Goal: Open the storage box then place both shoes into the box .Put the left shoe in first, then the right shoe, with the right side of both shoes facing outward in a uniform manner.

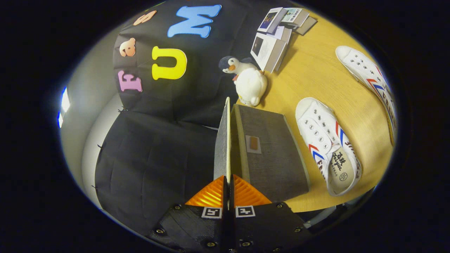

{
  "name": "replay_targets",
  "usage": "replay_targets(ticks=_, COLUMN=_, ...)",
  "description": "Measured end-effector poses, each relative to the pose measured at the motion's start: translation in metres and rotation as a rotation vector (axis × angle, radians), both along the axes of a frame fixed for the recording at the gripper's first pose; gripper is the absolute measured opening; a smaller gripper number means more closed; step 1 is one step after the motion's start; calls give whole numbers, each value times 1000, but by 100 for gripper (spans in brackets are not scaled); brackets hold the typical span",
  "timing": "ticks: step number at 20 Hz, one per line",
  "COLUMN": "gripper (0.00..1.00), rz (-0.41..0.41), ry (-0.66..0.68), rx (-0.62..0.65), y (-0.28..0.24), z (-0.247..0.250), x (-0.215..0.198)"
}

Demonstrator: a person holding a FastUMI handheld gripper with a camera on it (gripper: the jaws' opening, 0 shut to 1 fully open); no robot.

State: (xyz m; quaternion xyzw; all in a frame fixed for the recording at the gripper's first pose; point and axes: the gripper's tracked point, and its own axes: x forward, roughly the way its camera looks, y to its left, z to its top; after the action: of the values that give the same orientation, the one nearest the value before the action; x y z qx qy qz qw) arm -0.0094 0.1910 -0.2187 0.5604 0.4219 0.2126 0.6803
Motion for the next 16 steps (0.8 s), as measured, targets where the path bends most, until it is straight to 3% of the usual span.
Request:
replay_targets(ticks=8, gripper=0, rz=83, ry=-170, rx=-22, y=32, z=81, x=16)
replay_targets(ticks=16, gripper=0, rz=158, ry=-286, rx=-91, y=85, z=126, x=24)
